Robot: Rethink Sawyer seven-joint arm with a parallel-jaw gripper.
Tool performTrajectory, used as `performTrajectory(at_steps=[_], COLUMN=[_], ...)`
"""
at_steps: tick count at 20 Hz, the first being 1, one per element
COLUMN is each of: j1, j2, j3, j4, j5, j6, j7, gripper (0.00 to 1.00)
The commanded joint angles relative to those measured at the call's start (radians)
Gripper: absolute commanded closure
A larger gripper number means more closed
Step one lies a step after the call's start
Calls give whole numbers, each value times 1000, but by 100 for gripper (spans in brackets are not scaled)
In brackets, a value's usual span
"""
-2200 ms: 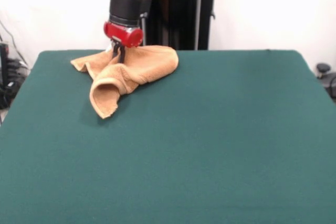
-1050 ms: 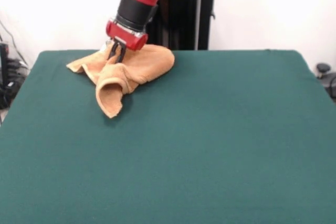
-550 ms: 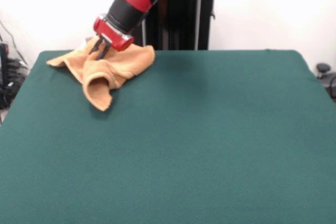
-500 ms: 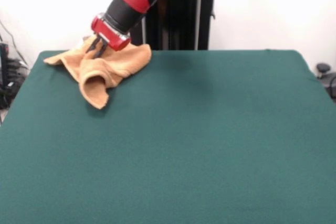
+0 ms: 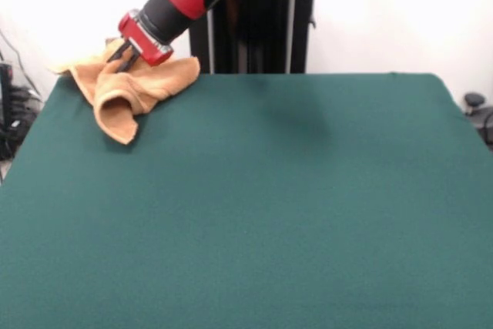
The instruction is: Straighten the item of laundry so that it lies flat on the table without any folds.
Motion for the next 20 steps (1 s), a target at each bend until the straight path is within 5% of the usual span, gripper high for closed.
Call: performTrajectory(at_steps=[1,8,12,14,16,20], j1=[-10,-26,-360,-518,-664,-764], j2=[27,-16,-302,-403,-454,-501], j3=[50,75,464,642,797,904], j4=[-134,-135,-109,-52,6,93], j5=[49,9,-308,-388,-467,-530], j6=[58,118,362,419,370,197], j7=[26,13,-6,18,85,201], gripper=[100,100,100,100,100,100])
